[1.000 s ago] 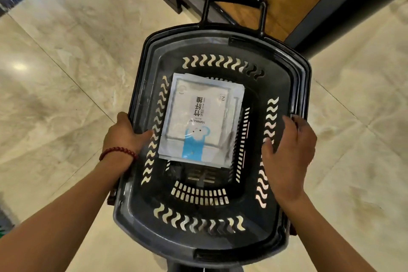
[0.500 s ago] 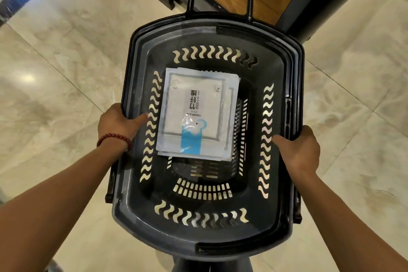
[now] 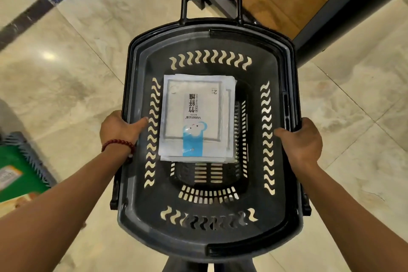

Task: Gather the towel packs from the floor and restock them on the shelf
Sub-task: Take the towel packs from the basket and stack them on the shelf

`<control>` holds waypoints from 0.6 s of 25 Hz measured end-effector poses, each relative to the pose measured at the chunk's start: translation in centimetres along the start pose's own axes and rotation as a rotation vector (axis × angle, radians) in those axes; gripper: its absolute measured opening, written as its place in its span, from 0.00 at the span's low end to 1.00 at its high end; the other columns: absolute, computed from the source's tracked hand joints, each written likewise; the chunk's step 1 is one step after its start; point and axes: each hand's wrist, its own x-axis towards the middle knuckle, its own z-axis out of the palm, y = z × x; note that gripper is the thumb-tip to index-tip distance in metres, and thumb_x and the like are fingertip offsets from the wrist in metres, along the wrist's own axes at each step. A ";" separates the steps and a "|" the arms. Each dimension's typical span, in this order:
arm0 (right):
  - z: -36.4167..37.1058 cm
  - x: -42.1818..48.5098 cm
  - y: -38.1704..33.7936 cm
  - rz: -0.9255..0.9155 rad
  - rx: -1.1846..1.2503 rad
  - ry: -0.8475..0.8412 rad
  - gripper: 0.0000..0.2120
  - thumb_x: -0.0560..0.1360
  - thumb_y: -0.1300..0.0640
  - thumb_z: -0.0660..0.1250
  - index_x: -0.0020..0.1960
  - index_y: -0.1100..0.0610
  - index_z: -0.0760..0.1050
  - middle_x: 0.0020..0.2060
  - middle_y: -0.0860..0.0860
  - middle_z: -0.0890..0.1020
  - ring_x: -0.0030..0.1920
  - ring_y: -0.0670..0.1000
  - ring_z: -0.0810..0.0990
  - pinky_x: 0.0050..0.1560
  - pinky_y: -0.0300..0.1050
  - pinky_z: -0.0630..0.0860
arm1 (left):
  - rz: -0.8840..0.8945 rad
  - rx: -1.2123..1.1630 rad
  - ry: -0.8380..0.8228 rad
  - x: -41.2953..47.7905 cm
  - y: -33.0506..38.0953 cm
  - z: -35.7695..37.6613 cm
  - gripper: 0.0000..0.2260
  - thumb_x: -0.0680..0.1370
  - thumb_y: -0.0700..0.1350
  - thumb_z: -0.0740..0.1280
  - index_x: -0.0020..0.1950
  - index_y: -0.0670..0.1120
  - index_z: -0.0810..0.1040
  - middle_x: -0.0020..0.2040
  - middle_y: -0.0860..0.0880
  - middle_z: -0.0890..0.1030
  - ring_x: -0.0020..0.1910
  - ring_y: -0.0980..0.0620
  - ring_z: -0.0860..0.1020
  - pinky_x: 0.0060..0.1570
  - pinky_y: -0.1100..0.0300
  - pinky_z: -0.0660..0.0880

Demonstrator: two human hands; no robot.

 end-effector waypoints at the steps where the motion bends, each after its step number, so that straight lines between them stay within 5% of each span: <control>1: -1.0 -0.9 -1.2 -0.022 0.006 -0.015 0.12 0.68 0.56 0.70 0.48 0.58 0.71 0.35 0.48 0.74 0.39 0.54 0.74 0.33 0.42 0.67 | -0.012 -0.015 0.013 -0.6 0.0 -1.9 0.18 0.69 0.54 0.73 0.45 0.40 0.74 0.39 0.43 0.78 0.38 0.42 0.77 0.37 0.52 0.77; 10: -13.0 -10.0 -15.2 -0.269 0.045 -0.031 0.20 0.66 0.53 0.71 0.55 0.58 0.74 0.46 0.53 0.80 0.43 0.54 0.78 0.42 0.45 0.73 | -0.042 -0.145 0.103 -8.3 4.6 -22.1 0.21 0.71 0.52 0.72 0.52 0.36 0.77 0.47 0.38 0.81 0.36 0.43 0.76 0.35 0.58 0.71; 15: -20.1 -14.5 -23.6 -0.384 0.003 -0.070 0.25 0.66 0.53 0.71 0.60 0.62 0.72 0.41 0.51 0.77 0.45 0.56 0.76 0.44 0.47 0.72 | -0.056 -0.216 0.184 -12.5 7.1 -32.2 0.17 0.71 0.51 0.72 0.35 0.41 0.70 0.33 0.43 0.76 0.20 0.53 0.70 0.15 0.62 0.65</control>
